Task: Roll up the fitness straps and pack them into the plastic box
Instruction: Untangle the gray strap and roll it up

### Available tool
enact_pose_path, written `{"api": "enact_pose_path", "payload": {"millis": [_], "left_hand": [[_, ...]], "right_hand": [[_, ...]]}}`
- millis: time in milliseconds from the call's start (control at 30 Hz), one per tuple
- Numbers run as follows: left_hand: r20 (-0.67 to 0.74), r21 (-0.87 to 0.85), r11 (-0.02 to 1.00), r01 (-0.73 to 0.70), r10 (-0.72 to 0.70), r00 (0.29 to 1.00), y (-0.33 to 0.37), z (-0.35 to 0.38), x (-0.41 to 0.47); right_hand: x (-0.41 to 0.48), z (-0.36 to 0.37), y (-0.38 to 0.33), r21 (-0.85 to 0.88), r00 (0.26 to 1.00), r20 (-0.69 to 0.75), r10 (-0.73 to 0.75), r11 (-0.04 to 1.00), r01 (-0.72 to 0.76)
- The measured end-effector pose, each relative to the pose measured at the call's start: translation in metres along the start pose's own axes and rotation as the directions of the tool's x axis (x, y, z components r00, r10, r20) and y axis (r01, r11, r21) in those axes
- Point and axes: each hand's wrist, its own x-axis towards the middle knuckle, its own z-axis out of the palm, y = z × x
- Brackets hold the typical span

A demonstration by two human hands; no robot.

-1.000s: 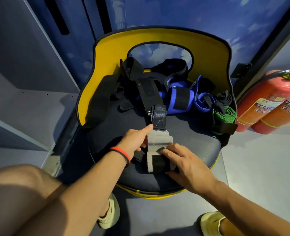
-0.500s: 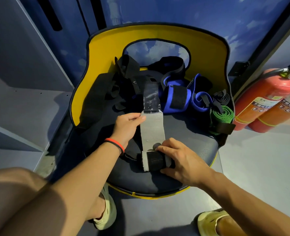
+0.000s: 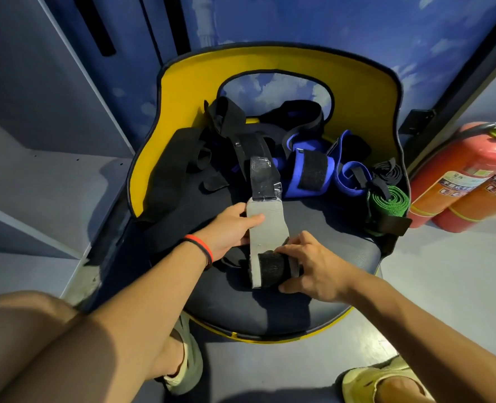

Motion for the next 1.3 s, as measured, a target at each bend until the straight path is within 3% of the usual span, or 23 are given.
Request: {"api": "enact_pose_path", "payload": {"millis": [233,333,433,500,600,900,1167,1300], "left_hand": [[-0.172,0.106,0.98,-0.171,0.187,0.967,-0.01,0.008,-0.002],[-0.384,0.189,0.966,-0.177,0.238,0.892,-0.015,0.01,-0.002],[-0.56,0.138,0.98,-0.144,0.197,0.805,-0.019,0.004,-0.01],[-0.521,0.09,0.99,-0.105,0.137,0.842,-0.026,0.005,-0.025],[-0.413,0.211,0.976,-0.061,0.146,0.899,-0.037,0.017,-0.045],[-0.5,0.324,0.944,0.064,0.114,0.858,-0.029,0.013,-0.02],[-0.558,0.294,0.956,0.018,0.156,0.815,-0.031,0.022,-0.038],[-0.458,0.347,0.937,-0.04,0.207,0.865,-0.03,0.036,-0.062]], "right_hand": [[-0.002,-0.004,-0.001,0.151,0.999,0.016,0.049,0.987,-0.05],[-0.004,-0.004,0.002,0.293,0.991,-0.085,0.107,0.953,-0.077],[-0.004,-0.003,0.004,0.276,0.991,-0.101,0.089,0.959,-0.058],[-0.004,-0.003,0.003,0.269,0.991,-0.089,0.096,0.961,-0.069],[-0.003,-0.005,0.002,0.28,0.985,-0.112,0.128,0.956,-0.092],[-0.002,0.004,0.004,0.533,0.934,-0.17,0.315,0.826,-0.182],[0.01,0.004,-0.005,0.703,0.865,-0.155,0.477,0.669,-0.242],[0.012,0.003,-0.006,0.725,0.853,-0.163,0.496,0.647,-0.237]]}}
